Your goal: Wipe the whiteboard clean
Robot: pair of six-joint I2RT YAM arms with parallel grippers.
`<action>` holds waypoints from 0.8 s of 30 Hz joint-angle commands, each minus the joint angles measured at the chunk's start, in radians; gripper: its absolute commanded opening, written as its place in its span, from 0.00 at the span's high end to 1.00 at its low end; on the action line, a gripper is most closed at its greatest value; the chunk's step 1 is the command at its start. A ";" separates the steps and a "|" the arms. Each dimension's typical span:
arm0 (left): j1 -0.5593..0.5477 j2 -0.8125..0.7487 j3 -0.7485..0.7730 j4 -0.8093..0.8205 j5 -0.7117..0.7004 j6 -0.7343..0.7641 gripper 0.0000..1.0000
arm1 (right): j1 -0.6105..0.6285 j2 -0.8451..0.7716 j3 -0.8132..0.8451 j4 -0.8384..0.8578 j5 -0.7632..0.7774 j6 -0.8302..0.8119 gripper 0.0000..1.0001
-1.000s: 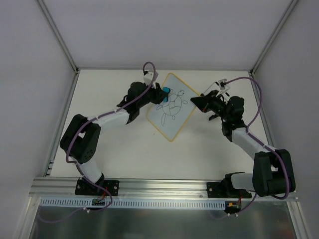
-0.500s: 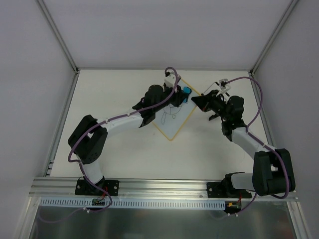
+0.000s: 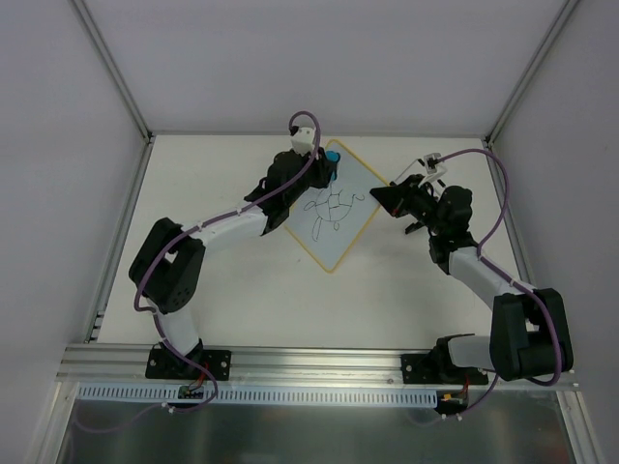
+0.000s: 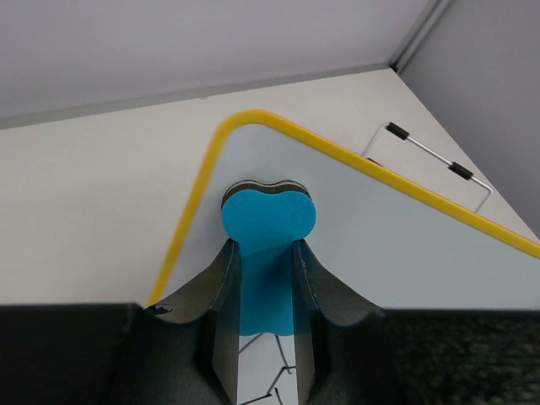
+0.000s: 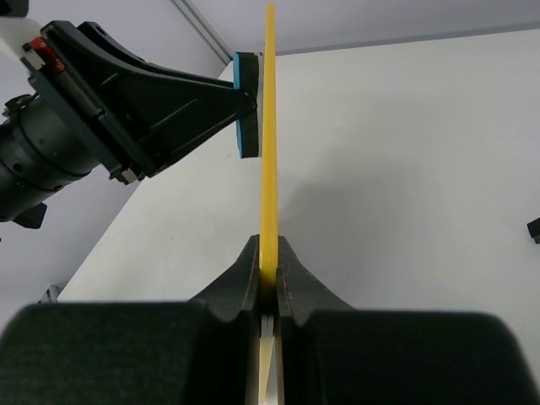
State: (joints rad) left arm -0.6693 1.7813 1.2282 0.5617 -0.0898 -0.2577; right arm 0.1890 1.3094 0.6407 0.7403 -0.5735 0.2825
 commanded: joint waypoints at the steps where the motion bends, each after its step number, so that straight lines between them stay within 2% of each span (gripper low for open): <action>1: 0.019 0.044 -0.018 -0.037 -0.047 -0.025 1.00 | 0.046 -0.029 0.019 0.027 -0.131 -0.123 1.00; 6: 0.013 0.035 -0.065 0.010 0.051 -0.057 1.00 | 0.046 -0.024 0.019 0.027 -0.131 -0.120 1.00; 11: -0.074 0.018 -0.107 0.061 0.122 -0.058 1.00 | 0.044 -0.018 0.024 0.027 -0.134 -0.121 1.00; 17: -0.182 0.018 -0.121 0.063 0.090 -0.054 1.00 | 0.046 -0.018 0.030 0.027 -0.131 -0.124 1.00; 18: -0.205 0.021 -0.125 0.063 0.044 -0.057 1.00 | 0.044 -0.016 0.030 0.027 -0.128 -0.124 1.00; 24: -0.237 0.043 -0.134 0.060 -0.007 -0.130 1.00 | 0.046 -0.004 0.028 0.027 -0.123 -0.126 1.00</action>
State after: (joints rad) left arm -0.8696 1.7760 1.1233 0.6785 -0.1356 -0.3195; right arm 0.1875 1.3094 0.6407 0.7124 -0.5369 0.2874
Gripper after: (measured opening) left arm 0.221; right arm 0.058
